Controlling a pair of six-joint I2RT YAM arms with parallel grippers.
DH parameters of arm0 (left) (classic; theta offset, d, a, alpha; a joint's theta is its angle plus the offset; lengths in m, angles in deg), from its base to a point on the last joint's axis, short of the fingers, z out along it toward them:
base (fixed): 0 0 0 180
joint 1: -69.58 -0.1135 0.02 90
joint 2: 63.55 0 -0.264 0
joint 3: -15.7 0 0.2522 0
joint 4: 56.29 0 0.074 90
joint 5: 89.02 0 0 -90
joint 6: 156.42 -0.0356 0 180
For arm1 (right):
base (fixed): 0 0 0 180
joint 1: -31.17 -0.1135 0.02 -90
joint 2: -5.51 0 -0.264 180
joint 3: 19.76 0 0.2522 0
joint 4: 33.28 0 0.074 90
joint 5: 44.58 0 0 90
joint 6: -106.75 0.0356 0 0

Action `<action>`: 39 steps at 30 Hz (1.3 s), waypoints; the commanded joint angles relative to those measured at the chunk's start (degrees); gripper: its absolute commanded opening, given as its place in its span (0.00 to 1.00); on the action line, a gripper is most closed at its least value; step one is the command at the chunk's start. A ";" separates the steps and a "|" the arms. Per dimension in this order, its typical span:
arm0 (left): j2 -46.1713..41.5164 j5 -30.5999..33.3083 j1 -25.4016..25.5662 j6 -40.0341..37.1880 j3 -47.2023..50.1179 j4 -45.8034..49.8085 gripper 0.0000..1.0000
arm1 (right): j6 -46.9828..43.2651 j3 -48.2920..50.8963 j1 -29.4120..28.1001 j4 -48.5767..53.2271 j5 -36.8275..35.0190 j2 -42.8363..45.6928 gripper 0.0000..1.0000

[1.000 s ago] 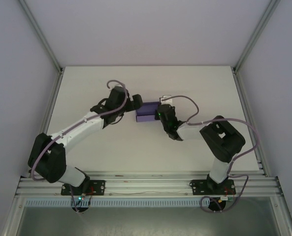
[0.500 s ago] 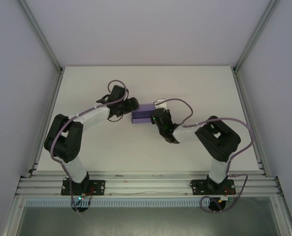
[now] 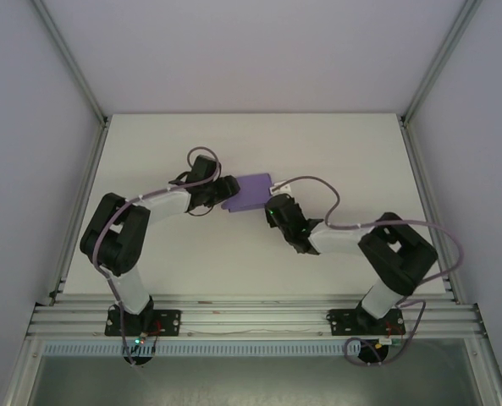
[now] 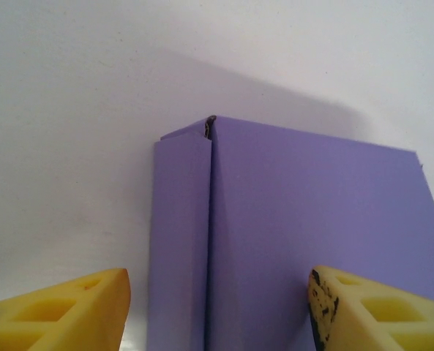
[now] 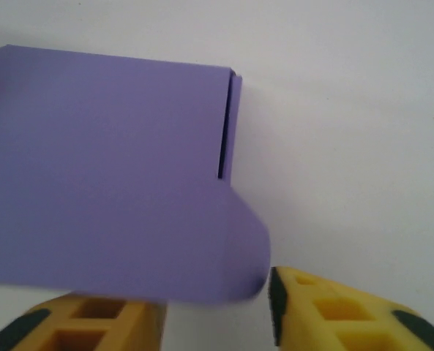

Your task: Assemble paper box

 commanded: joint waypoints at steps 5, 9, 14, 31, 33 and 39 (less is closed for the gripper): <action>4.67 -0.86 -0.62 -2.75 0.46 -1.33 0.61 | 1.17 2.98 0.14 11.36 0.71 9.25 0.70; 6.05 -1.57 -1.20 -4.47 -0.15 -1.59 0.54 | 5.04 3.23 3.90 11.39 5.30 12.52 0.91; 6.80 -7.55 -3.21 -4.68 1.78 -5.85 0.46 | 11.12 1.96 12.26 8.82 19.13 13.36 1.00; 10.19 -25.27 -10.47 -1.71 10.89 -22.73 0.20 | 25.41 -20.64 26.53 14.26 56.69 -11.86 1.00; 10.02 -24.97 -10.56 -2.37 10.98 -22.12 0.17 | 25.43 -22.43 26.55 15.53 57.41 -13.84 1.00; 9.84 -24.47 -10.56 -3.64 11.12 -20.99 0.17 | 29.06 -24.90 26.63 12.02 65.62 -18.78 1.00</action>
